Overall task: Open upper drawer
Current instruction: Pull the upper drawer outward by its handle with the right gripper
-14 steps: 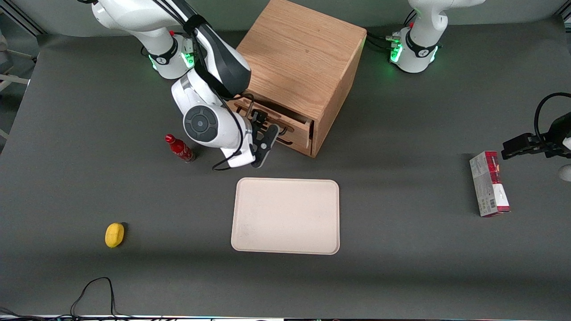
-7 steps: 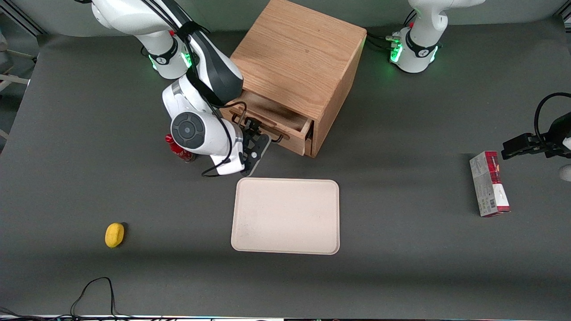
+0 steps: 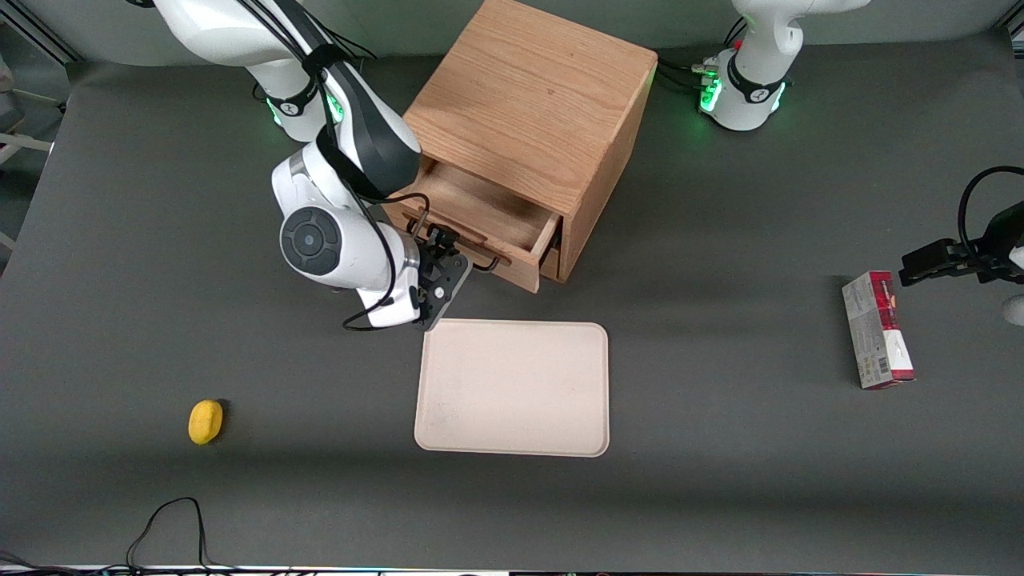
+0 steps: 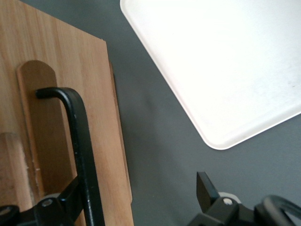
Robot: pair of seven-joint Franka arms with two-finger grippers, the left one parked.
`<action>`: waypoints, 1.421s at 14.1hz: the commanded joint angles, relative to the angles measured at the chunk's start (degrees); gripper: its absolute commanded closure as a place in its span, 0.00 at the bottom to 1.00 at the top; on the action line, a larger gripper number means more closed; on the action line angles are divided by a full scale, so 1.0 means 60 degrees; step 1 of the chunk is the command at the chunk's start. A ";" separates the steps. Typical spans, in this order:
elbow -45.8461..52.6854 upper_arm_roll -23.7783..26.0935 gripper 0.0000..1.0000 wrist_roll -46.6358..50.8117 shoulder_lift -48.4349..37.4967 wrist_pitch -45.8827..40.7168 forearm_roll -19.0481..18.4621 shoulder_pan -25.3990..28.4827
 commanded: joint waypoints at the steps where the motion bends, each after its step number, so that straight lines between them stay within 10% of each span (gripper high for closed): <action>1: 0.0737 -0.0085 0.00 -0.0257 0.0497 0.0003 -0.0099 -0.0191; 20: 0.2422 -0.0393 0.00 -0.0403 0.1436 0.0003 -0.0406 -0.0602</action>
